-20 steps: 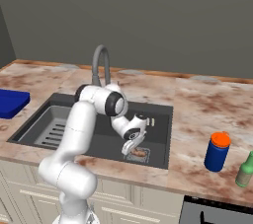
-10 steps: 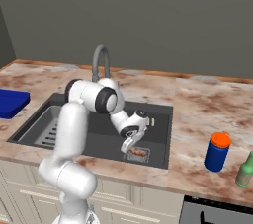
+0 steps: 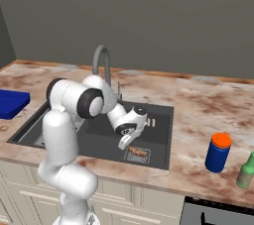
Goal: Pick up all produce items and place them in the sink. Turn on the sink faucet to wash them. Then turn the sink off and put them in the tray.
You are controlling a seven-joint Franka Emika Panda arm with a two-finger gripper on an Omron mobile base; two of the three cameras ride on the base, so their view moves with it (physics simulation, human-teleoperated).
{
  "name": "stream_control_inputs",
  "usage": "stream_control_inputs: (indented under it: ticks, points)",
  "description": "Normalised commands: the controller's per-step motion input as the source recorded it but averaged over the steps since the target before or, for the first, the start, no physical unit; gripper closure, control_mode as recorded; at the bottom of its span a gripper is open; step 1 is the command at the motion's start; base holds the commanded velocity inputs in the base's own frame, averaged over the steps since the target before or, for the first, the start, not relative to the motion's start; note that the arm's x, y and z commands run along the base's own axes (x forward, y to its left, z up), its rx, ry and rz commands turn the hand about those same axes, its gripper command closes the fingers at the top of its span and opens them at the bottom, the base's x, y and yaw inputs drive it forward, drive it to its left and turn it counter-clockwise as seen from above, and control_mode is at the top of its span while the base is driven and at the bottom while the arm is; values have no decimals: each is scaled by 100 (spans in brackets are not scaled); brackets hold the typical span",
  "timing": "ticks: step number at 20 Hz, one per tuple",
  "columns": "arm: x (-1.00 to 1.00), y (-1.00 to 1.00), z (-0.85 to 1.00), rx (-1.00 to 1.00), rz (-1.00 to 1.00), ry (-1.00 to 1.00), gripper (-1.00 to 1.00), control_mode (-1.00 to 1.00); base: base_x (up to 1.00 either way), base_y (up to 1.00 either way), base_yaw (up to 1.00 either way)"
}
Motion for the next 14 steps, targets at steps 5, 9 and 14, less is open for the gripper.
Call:
stream_control_inputs:
  ticks: [5,9,14]
  points:
    - [-28,2,71,0,-6,-8,-100,-100,0,0,0]
    - [-28,7,78,0,-6,-5,-100,-100,0,0,0]
    - [-21,11,85,2,-10,-2,-100,-100,0,0,0]
